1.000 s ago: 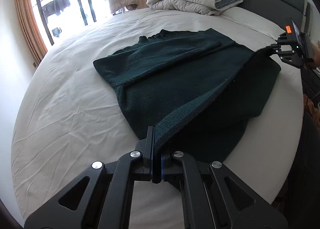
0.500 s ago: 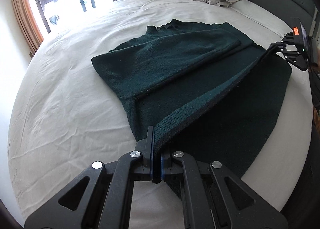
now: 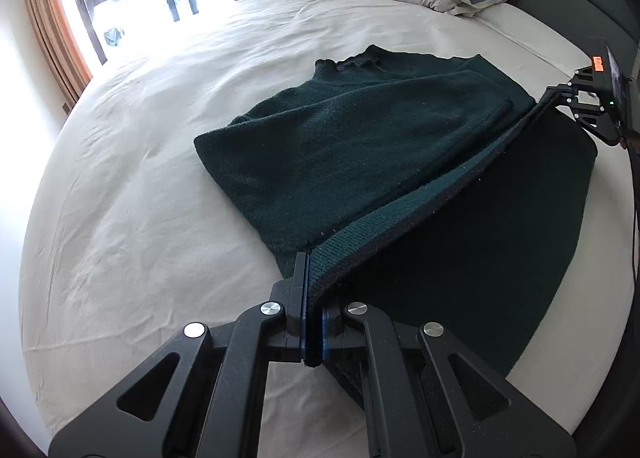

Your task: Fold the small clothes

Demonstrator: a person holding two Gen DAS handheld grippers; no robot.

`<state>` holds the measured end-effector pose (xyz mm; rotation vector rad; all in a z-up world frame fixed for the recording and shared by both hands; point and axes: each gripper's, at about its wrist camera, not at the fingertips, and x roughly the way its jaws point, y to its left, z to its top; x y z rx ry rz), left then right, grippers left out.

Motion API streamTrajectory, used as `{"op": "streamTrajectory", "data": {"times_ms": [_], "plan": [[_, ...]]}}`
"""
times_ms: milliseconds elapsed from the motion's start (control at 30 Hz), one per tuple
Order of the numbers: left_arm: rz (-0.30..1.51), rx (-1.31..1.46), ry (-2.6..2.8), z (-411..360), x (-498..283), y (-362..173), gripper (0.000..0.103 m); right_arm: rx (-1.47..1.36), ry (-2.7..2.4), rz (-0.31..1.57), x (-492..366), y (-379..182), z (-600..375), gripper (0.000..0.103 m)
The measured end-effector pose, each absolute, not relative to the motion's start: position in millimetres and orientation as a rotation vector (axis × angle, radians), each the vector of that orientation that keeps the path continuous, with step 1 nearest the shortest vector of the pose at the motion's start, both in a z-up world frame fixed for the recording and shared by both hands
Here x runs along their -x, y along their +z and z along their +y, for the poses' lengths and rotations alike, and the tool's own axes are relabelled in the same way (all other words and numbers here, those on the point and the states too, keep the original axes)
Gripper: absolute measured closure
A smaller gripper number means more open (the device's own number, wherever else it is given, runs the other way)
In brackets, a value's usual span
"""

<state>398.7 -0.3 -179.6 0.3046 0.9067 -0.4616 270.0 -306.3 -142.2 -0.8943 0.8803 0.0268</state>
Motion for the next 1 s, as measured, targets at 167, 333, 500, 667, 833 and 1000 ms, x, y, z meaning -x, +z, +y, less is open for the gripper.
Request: {"op": "streamTrajectory", "data": {"times_ms": [167, 333, 500, 667, 833, 1000], "plan": [[0.905, -0.303, -0.454, -1, -417, -177, 0.1, 0.874, 0.022, 0.881, -287, -141, -308, 0.099], [0.909, -0.292, -0.445, -1, -438, -176, 0.1, 0.843, 0.014, 0.886, -305, -141, -310, 0.099], [0.917, -0.279, -0.439, 1, -458, -176, 0.1, 0.819, 0.011, 0.898, -322, -144, -310, 0.099], [0.925, -0.25, -0.434, 4, -472, -176, 0.1, 0.806, 0.013, 0.905, -334, -146, -309, 0.099], [0.942, -0.212, -0.441, 10, -482, -179, 0.1, 0.783, 0.014, 0.901, -343, -141, -308, 0.099], [0.983, -0.187, -0.455, 16, -493, -182, 0.1, 0.791, 0.017, 0.897, -352, -141, -306, 0.099]]}}
